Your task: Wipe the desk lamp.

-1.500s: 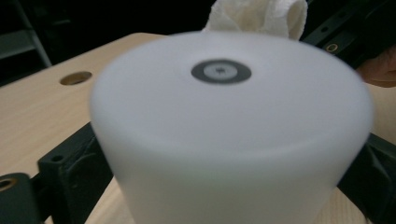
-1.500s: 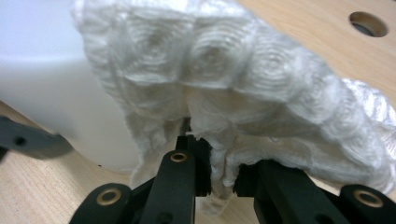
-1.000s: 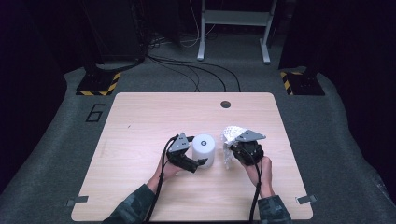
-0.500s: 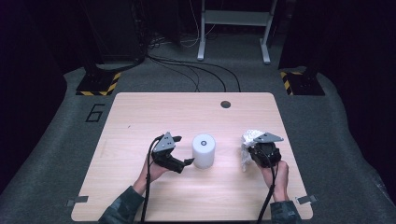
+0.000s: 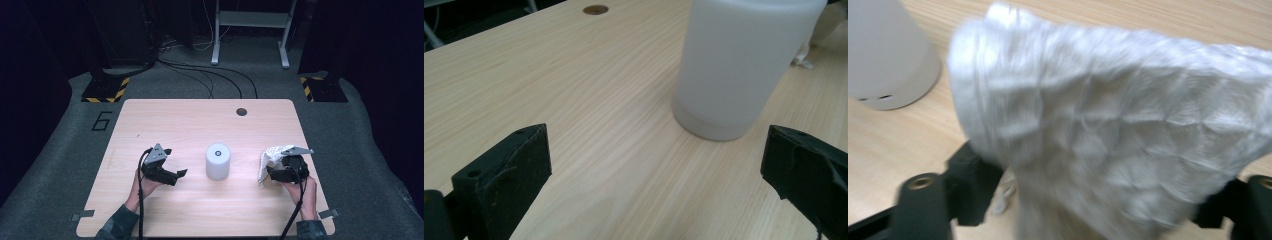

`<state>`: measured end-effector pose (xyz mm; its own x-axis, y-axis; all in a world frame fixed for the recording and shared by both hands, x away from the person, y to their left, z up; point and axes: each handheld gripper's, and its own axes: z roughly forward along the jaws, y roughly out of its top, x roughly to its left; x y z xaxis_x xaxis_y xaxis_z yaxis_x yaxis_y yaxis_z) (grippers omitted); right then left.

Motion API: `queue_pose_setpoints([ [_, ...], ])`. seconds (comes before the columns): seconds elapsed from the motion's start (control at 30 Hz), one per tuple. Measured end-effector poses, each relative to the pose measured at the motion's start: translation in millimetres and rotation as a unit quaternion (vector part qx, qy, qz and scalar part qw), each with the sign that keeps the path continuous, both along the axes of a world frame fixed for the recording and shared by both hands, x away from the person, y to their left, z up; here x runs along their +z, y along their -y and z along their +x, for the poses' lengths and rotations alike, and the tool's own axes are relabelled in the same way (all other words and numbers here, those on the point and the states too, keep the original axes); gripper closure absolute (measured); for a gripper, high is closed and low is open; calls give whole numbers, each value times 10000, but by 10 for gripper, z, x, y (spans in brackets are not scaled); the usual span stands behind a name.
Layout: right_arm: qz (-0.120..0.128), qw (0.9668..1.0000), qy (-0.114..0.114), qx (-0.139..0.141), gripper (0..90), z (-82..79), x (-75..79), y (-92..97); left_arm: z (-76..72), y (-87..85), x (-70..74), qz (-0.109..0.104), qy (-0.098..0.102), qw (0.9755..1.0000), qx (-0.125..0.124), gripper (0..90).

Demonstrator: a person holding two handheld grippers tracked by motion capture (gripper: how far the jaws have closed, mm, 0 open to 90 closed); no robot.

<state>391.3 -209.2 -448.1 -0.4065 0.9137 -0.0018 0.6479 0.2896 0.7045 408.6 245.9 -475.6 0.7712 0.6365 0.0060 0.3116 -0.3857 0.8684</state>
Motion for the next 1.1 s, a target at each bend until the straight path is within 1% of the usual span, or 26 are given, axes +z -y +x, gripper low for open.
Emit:
queue_pose_setpoints([
  [0.03, 30, 10000, 6, 53, 147, -31, 17, 29, 1, -31, -1, 47, -31, 10000, -15, 0],
  [0.07, 64, 10000, 6, 48, 144, -51, 28, 37, -6, -72, -10, 58, -24, 10000, 36, 0],
  [0.1, 33, 10000, 13, 69, 122, -81, 43, 60, -14, -97, -15, 82, -13, 9999, 74, 0],
  [0.13, 27, 9999, -26, 119, 101, -101, 56, 78, -24, -130, -22, 79, -19, 9999, 110, 0],
  [0.17, 54, 9999, -34, 151, 87, -131, 66, 94, -38, -156, -31, 28, -65, 9998, 171, 0],
  [0.23, 38, 9999, -44, 122, 46, -203, 81, 127, -58, -226, -39, 69, -58, 9996, 249, 0],
  [0.27, 40, 9999, 2, 145, 34, -225, 81, 145, -68, -258, -44, 61, -73, 9995, 286, 0],
  [0.3, 36, 9999, -42, 116, 21, -263, 86, 164, -81, -293, -48, 80, -71, 9994, 329, 0],
  [0.33, 1, 10000, -8, 72, 8, -294, 81, 186, -94, -330, -51, 105, -68, 9992, 371, 0],
  [0.37, 5, 10000, -24, 77, 0, -331, 78, 213, -109, -368, -55, 139, -68, 9991, 406, 0],
  [0.47, 7, 10000, 5, -37, 0, -444, 31, 312, -154, -476, -79, 209, -79, 9981, 574, 0],
  [0.57, 83, 9997, -30, -244, 0, -557, -81, 428, -198, -603, -125, 281, -131, 9968, 738, 0],
  [0.63, 64, 9993, -88, -368, 0, -637, -191, 512, -234, -703, -174, 346, -176, 9953, 882, 0],
  [0.67, 129, 9987, -118, -482, 0, -681, -275, 551, -246, -736, -194, 358, -201, 9948, 937, 0],
  [0.7, 131, 9985, -168, -513, 0, -700, -324, 574, -260, -781, -220, 398, -243, 9941, 978, 0],
  [0.73, 102, 9981, -178, -583, 0, -722, -398, 598, -277, -819, -250, 419, -284, 9933, 1039, 0],
  [0.77, 20, 9978, -237, -618, 0, -738, -465, 622, -292, -850, -280, 463, -321, 9923, 1100, 0],
  [0.8, 35, 9974, -260, -673, 0, -750, -538, 639, -310, -881, -320, 557, -360, 9912, 1149, 0],
  [0.83, 2, 9973, -314, -670, 0, -762, -615, 667, -320, -896, -344, 595, -402, 9905, 1177, 0],
  [0.9, -2, 9967, -276, -759, 0, -779, -710, 687, -336, -927, -404, 692, -452, 9889, 1233, 0],
  [0.93, 30, 9961, -237, -852, 0, -786, -753, 692, -348, -941, -442, 732, -489, 9878, 1282, 0],
  [0.97, -2, 9967, -96, -811, 0, -812, -790, 716, -351, -949, -453, 775, -512, 9875, 1277, 0],
  [1.0, 40, 9962, -48, -864, 0, -815, -798, 704, -357, -948, -476, 769, -512, 9869, 1320, 0],
  [1.03, -46, 9968, -68, -801, 0, -820, -792, 714, -359, -951, -493, 804, -517, 9865, 1327, 0],
  [1.07, -17, 9968, -60, -792, 0, -819, -794, 712, -360, -949, -508, 834, -564, 9861, 1322, 0],
  [1.1, 31, 9965, -46, -835, 0, -817, -801, 711, -359, -949, -522, 877, -558, 9858, 1320, 0],
])
